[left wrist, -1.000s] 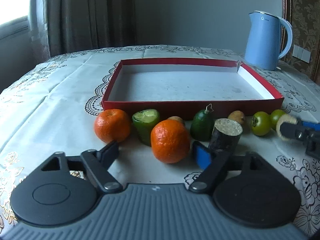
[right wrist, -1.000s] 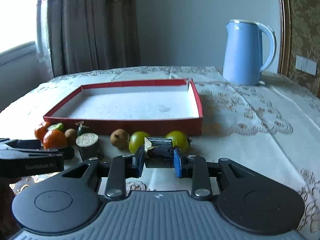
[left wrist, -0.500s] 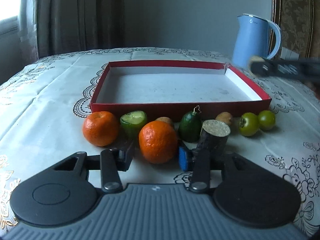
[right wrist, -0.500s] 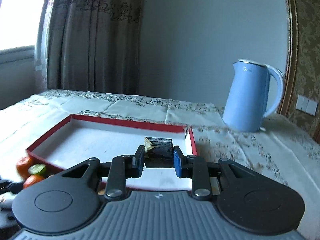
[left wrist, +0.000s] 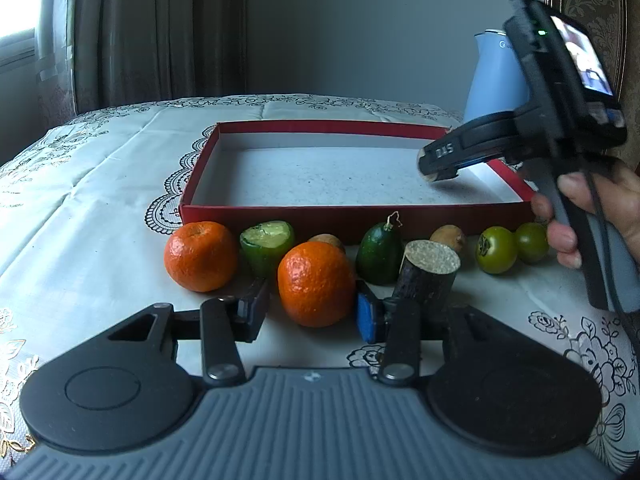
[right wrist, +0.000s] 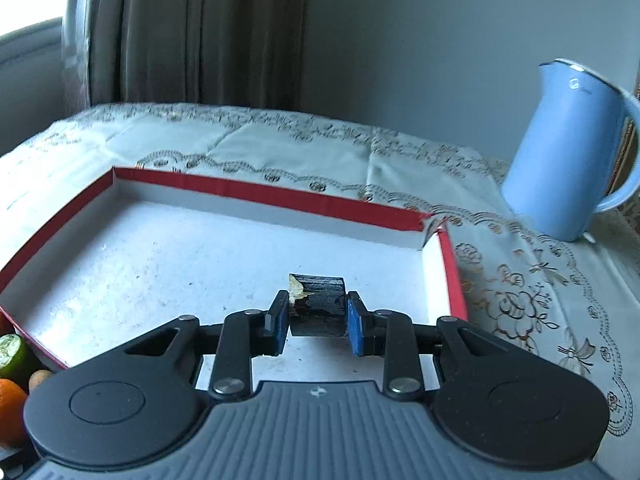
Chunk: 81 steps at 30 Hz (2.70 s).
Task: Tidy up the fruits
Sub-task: 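Carry the eggplant slice into the red tray and open the right gripper, then lift the right gripper away from the tray, then grasp the small mandarin with the left gripper and carry it into the tray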
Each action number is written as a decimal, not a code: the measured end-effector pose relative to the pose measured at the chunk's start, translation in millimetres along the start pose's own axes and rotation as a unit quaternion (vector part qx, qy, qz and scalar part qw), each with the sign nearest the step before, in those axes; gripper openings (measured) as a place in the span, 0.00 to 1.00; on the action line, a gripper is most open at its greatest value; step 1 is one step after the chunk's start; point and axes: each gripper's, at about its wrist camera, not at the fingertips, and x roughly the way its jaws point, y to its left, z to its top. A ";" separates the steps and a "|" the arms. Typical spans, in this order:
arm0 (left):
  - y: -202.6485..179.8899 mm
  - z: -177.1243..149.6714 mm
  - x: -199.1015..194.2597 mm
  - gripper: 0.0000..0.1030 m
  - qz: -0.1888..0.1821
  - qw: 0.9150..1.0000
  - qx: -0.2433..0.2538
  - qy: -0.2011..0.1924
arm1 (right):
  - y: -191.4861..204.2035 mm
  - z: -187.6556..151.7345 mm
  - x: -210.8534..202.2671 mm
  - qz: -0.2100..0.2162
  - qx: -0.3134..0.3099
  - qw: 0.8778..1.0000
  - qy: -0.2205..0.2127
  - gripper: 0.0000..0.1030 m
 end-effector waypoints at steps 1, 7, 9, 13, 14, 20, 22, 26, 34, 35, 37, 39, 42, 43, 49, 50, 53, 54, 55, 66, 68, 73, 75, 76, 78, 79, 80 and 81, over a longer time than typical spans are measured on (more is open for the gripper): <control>0.0 0.0 0.0 0.40 0.000 1.000 0.000 0.000 | 2.0 0.6 3.1 -0.001 -0.005 1.000 0.008 0.28; -0.1 0.0 0.0 0.40 0.000 1.000 0.000 -0.001 | 7.3 1.2 4.7 -0.002 -0.025 1.000 0.013 0.28; 0.0 0.0 0.0 0.40 0.000 1.000 0.000 -0.001 | 4.3 1.1 3.4 0.006 -0.016 1.000 0.011 0.32; -0.6 -0.2 0.0 0.40 0.001 1.000 0.001 0.000 | -4.1 -2.1 -4.2 0.018 0.001 1.000 -0.005 0.83; -0.7 -0.1 -0.2 0.40 0.001 1.000 0.001 0.000 | -6.2 -3.3 -8.0 0.017 0.005 1.000 -0.015 0.83; -0.9 -0.5 -0.1 0.40 0.001 1.000 0.001 -0.001 | -24.7 -13.0 -31.7 0.007 0.037 0.998 -0.054 0.83; -1.0 -0.6 -0.1 0.40 0.001 1.000 0.002 0.000 | -32.5 -19.5 -38.3 -0.008 0.048 0.997 -0.064 0.83; -1.0 -0.7 0.0 0.40 0.001 1.000 0.002 0.000 | -53.6 -34.4 -53.7 -0.043 0.079 0.991 -0.095 0.83; -1.3 -0.8 -0.1 0.40 0.001 1.000 0.002 0.000 | -100.3 -63.5 -65.9 -0.123 0.168 0.974 -0.084 0.85; -1.2 -0.8 -0.2 0.40 0.001 1.000 0.002 0.000 | -104.1 -66.3 -64.7 -0.138 0.176 0.972 -0.077 0.85; -0.9 -0.7 0.3 0.40 0.000 1.000 0.002 0.001 | -109.5 -71.9 -61.9 -0.159 0.178 0.969 -0.063 0.85; -0.7 -0.9 0.4 0.40 0.001 1.000 0.002 0.001 | -113.2 -76.9 -62.1 -0.165 0.188 0.967 -0.053 0.85; -0.6 -0.9 0.5 0.40 0.001 1.000 0.002 0.002 | -114.4 -85.4 -66.1 -0.171 0.187 0.966 -0.044 0.85; -0.2 -0.9 0.6 0.40 0.001 1.000 0.002 0.002 | -114.9 -87.7 -66.2 -0.175 0.188 0.966 -0.040 0.85; -0.6 -0.5 0.7 0.40 0.003 1.000 0.005 0.003 | -112.9 -97.4 -75.9 -0.167 0.185 0.968 -0.033 0.85; -0.6 -0.5 0.7 0.40 0.003 1.000 0.005 0.003 | -110.2 -100.9 -80.1 -0.160 0.180 0.970 -0.034 0.85; -0.9 -0.3 0.7 0.40 0.005 1.000 0.007 0.003 | -101.0 -113.7 -95.2 -0.122 0.159 0.979 -0.037 0.85; -0.9 -0.2 0.7 0.40 0.005 1.000 0.007 0.003 | -98.6 -116.7 -97.6 -0.116 0.152 0.981 -0.033 0.87; -0.7 -0.1 0.4 0.40 0.005 1.000 0.005 0.003 | -97.9 -118.8 -99.5 -0.108 0.151 0.982 -0.029 0.89; -1.4 1.2 -1.2 0.34 0.002 1.000 0.008 0.003 | -85.4 -121.8 -95.5 -0.066 0.109 0.992 0.003 0.96; -1.3 1.8 -1.4 0.34 0.002 1.000 0.008 0.003 | -83.7 -121.7 -96.1 -0.064 0.107 0.992 0.002 0.96; 0.3 3.4 -6.0 0.33 0.001 1.000 0.007 0.004 | -71.4 -119.4 -97.0 -0.038 0.063 0.997 -0.005 0.96; -0.1 4.3 -9.3 0.33 -0.002 1.000 0.008 0.000 | -65.1 -118.5 -98.1 -0.038 0.044 0.998 -0.008 0.96; -0.6 4.9 -10.6 0.33 -0.002 1.000 0.009 -0.001 | -63.1 -118.4 -98.4 -0.041 0.039 0.998 -0.009 0.97; -2.2 6.8 -13.8 0.33 -0.004 1.000 0.014 -0.004 | -63.4 -118.5 -98.1 -0.043 0.040 0.998 -0.007 0.99; -2.7 8.3 -14.9 0.33 -0.007 1.000 0.015 -0.003 | -65.3 -118.4 -97.1 -0.042 0.044 0.998 -0.005 1.00; -3.2 10.6 -16.3 0.33 -0.012 1.000 0.015 -0.003 | -67.8 -118.4 -96.4 -0.037 0.051 0.998 -0.002 1.00; -3.2 13.7 -18.5 0.33 -0.018 1.000 0.016 -0.005 | -71.3 -118.5 -95.3 -0.029 0.061 0.998 0.001 1.00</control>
